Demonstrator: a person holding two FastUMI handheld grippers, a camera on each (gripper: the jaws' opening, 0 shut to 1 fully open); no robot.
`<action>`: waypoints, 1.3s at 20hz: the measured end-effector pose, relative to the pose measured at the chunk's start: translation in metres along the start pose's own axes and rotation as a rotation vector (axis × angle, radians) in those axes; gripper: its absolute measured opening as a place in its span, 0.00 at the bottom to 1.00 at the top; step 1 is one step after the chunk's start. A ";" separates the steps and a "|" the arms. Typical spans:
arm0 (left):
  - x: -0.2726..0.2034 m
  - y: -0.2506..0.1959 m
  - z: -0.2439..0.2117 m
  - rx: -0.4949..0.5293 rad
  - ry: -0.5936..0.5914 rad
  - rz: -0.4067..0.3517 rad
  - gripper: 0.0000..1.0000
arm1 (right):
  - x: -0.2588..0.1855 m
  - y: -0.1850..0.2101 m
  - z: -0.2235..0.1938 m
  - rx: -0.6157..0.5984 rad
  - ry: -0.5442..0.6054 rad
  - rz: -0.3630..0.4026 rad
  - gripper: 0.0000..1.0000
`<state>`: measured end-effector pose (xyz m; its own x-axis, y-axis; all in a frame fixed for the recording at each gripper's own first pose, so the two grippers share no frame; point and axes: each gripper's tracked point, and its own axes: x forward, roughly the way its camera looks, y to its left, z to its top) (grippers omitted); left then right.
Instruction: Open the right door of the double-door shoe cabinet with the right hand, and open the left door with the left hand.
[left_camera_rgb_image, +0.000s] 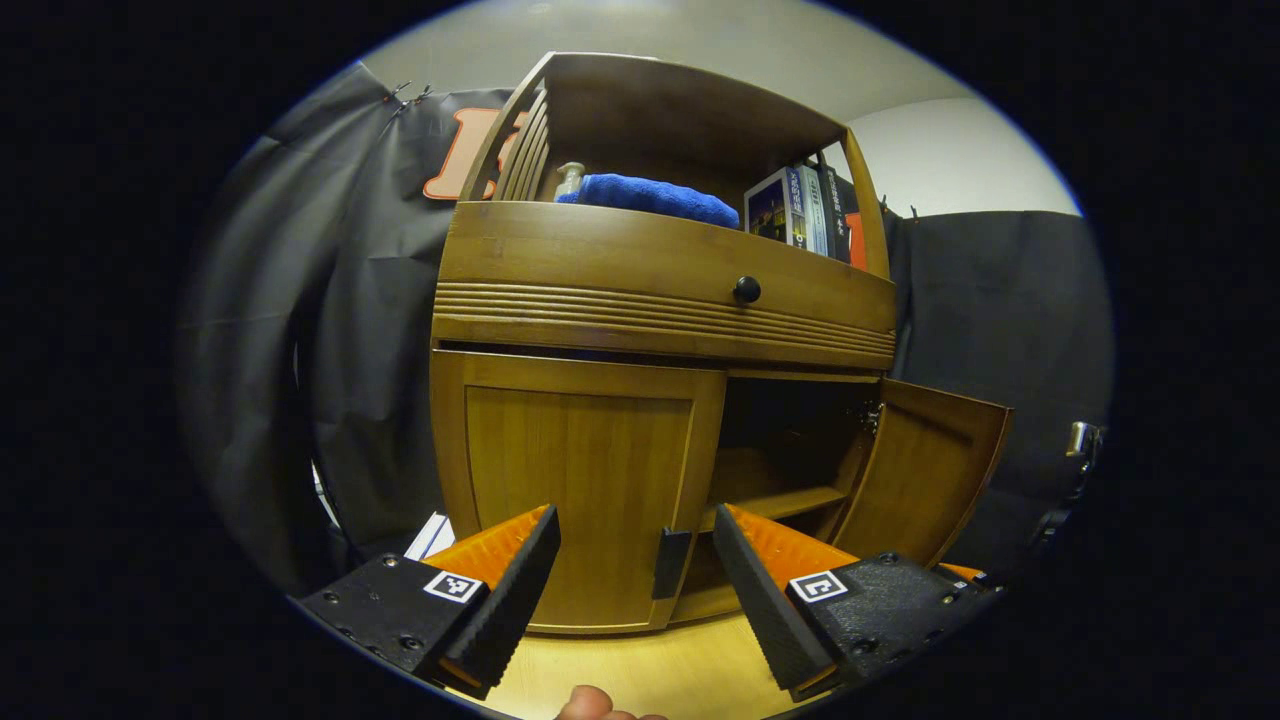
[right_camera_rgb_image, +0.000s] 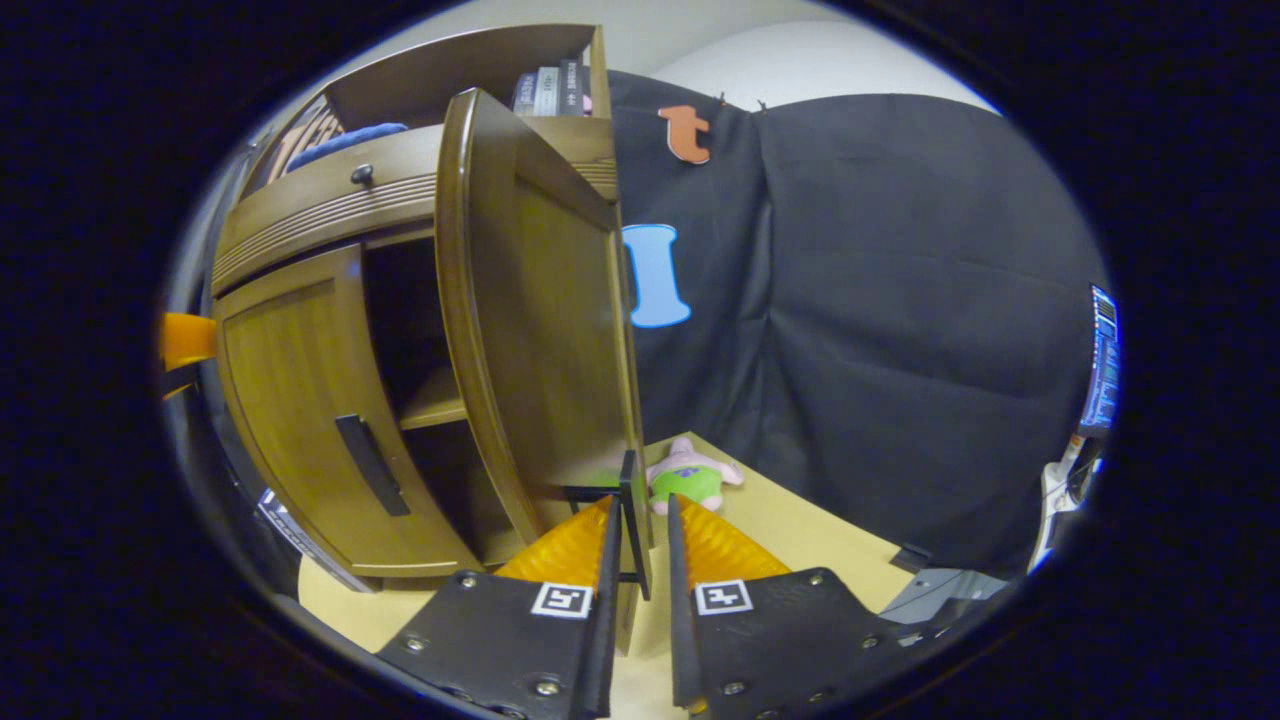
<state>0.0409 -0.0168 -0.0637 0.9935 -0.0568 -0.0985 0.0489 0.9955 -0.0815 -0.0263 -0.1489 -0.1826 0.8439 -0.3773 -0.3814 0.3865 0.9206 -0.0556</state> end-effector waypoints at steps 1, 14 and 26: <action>-0.001 0.000 -0.001 0.002 0.002 -0.001 0.96 | 0.000 -0.007 0.002 0.003 -0.002 -0.014 0.24; -0.002 0.012 -0.018 0.024 0.042 0.017 0.96 | 0.007 -0.042 0.005 0.011 0.005 -0.023 0.08; 0.042 -0.001 -0.049 0.026 0.073 -0.031 0.96 | -0.001 -0.092 0.017 -0.032 -0.038 -0.140 0.08</action>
<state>0.0773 -0.0244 -0.1160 0.9814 -0.0925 -0.1680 0.0835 0.9947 -0.0598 -0.0566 -0.2351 -0.1618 0.7966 -0.5049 -0.3325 0.4896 0.8614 -0.1352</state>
